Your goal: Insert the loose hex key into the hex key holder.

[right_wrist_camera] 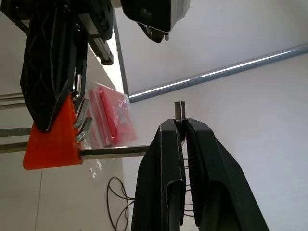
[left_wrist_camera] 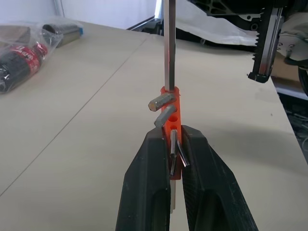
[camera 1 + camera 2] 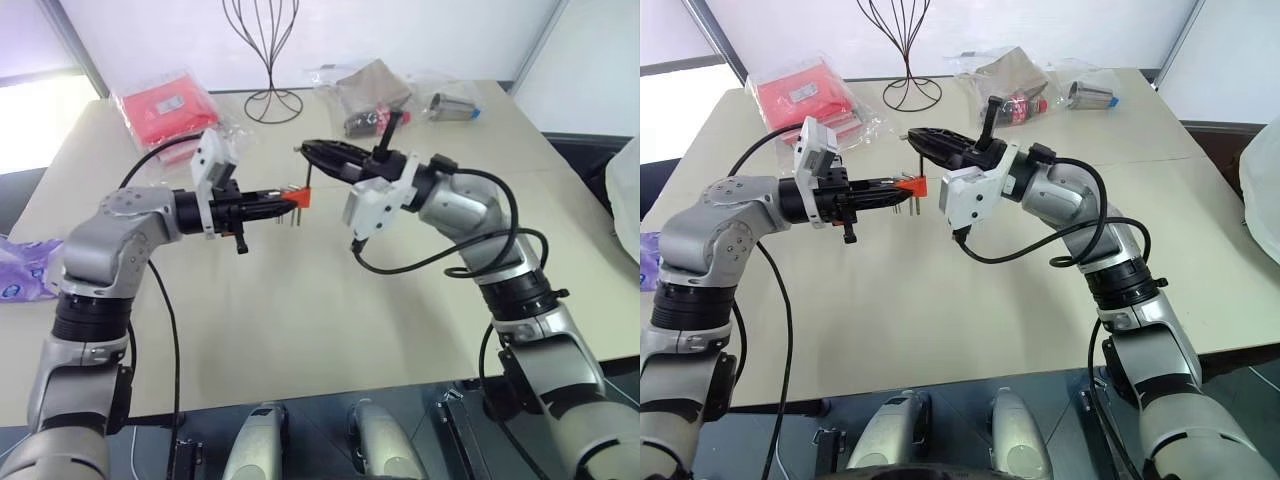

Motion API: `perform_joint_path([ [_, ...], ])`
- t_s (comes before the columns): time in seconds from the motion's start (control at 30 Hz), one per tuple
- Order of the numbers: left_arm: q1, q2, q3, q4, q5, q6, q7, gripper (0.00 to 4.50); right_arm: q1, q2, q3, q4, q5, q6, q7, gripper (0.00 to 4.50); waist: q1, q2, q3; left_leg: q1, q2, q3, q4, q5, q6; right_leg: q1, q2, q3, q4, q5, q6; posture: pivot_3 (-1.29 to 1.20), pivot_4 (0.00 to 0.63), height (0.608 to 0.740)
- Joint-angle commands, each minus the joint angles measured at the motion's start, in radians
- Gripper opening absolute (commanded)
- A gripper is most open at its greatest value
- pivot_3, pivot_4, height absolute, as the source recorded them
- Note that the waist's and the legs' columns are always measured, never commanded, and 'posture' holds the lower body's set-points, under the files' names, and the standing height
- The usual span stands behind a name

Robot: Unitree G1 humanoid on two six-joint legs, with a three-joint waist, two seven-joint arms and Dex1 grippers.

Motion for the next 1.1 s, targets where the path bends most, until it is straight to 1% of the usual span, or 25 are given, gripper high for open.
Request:
perform_joint_path([
  [0.03,-0.017,0.004,0.017,-0.030,-0.013,-0.012,-0.003,0.00,-0.018,0.010,-0.003,-0.051,0.028,-0.001,0.004,1.53,0.000,0.000,0.000,0.000,0.000,0.000,0.000,0.000,0.000,0.000,0.000,0.000,0.000,0.000,0.000,0.00,0.150,0.740],
  [0.07,-0.017,0.003,0.017,-0.030,-0.013,-0.013,-0.002,0.00,-0.018,0.010,0.000,-0.056,0.030,0.006,0.009,2.12,0.000,0.000,0.000,0.000,0.000,0.000,0.000,0.000,0.000,0.000,0.000,0.000,0.000,0.000,0.000,0.00,0.150,0.740],
  [0.1,-0.016,0.003,0.017,-0.031,-0.013,-0.013,-0.002,0.00,-0.016,0.009,0.003,-0.062,0.032,0.012,0.016,2.52,0.000,0.000,0.000,0.000,0.000,0.000,0.000,0.000,0.000,0.000,0.000,0.000,0.000,0.000,0.000,0.00,0.150,0.740],
  [0.13,-0.015,0.002,0.016,-0.031,-0.013,-0.013,-0.001,0.00,-0.014,0.008,0.005,-0.070,0.039,0.019,0.027,3.04,0.001,0.000,0.000,0.000,0.000,0.000,0.000,0.000,0.000,0.000,0.000,0.000,0.000,0.000,0.000,0.00,0.150,0.740],
  [0.17,-0.014,0.002,0.016,-0.032,-0.013,-0.012,-0.001,0.00,-0.007,0.000,0.009,-0.086,0.060,0.040,0.058,3.47,0.001,0.000,0.000,0.000,0.000,0.000,0.000,0.000,0.000,0.000,0.000,0.000,0.000,0.000,0.000,0.00,0.150,0.740],
  [0.27,-0.013,0.002,0.017,-0.033,-0.013,-0.012,0.000,0.00,0.038,-0.071,0.011,-0.156,0.143,0.111,0.188,3.47,0.003,0.000,0.000,0.000,0.000,0.000,0.000,0.000,0.000,0.001,0.000,0.000,0.000,0.000,0.000,0.00,0.150,0.740],
  [0.43,-0.005,-0.007,0.016,-0.033,-0.014,-0.011,0.005,0.00,0.215,-0.270,-0.002,-0.279,0.238,0.244,0.392,3.47,0.018,0.000,0.000,0.000,0.000,-0.001,0.002,0.000,0.001,0.003,-0.001,-0.002,-0.001,0.000,0.000,0.00,0.150,0.740],
  [0.5,-0.001,-0.019,0.014,-0.034,-0.017,-0.007,0.012,0.00,0.296,-0.342,-0.023,-0.320,0.251,0.308,0.438,3.47,0.025,0.000,0.000,0.000,0.000,0.000,0.003,0.000,0.001,0.004,-0.001,-0.002,-0.001,0.000,0.000,0.00,0.150,0.740],
  [0.6,0.001,-0.054,0.005,-0.029,-0.018,-0.001,0.035,0.00,0.366,-0.394,-0.070,-0.335,0.236,0.362,0.425,3.47,0.027,0.000,0.000,0.001,0.000,0.000,0.004,0.000,0.001,0.004,0.000,-0.003,0.000,0.000,0.000,0.00,0.150,0.740],
  [0.63,-0.002,-0.080,-0.002,-0.024,-0.019,0.003,0.051,0.00,0.379,-0.406,-0.091,-0.339,0.235,0.391,0.416,3.47,0.027,0.000,0.000,0.001,0.000,0.000,0.005,0.000,0.001,0.004,0.000,-0.003,0.000,0.000,0.000,0.00,0.150,0.740],
  [0.73,-0.007,-0.138,-0.023,-0.012,-0.019,0.026,0.079,0.00,0.390,-0.424,-0.135,-0.353,0.228,0.453,0.396,3.47,0.028,0.000,0.000,0.000,0.000,0.000,0.008,0.000,0.001,0.006,0.001,-0.004,0.001,0.000,0.000,0.00,0.150,0.740],
  [0.87,0.006,-0.212,-0.058,-0.015,-0.045,0.104,0.112,0.00,0.403,-0.441,-0.185,-0.369,0.207,0.503,0.369,3.47,0.030,0.000,0.000,-0.001,0.000,-0.002,0.011,-0.001,0.002,0.007,0.001,-0.006,0.001,0.000,0.000,0.00,0.150,0.740],
  [1.1,0.052,-0.347,-0.076,0.062,-0.037,0.133,0.194,0.00,0.434,-0.517,-0.282,-0.379,0.196,0.551,0.354,3.47,0.032,0.000,0.000,-0.001,0.000,-0.002,0.013,-0.002,0.003,0.008,0.000,-0.007,0.000,0.000,0.000,0.00,0.150,0.740],
])
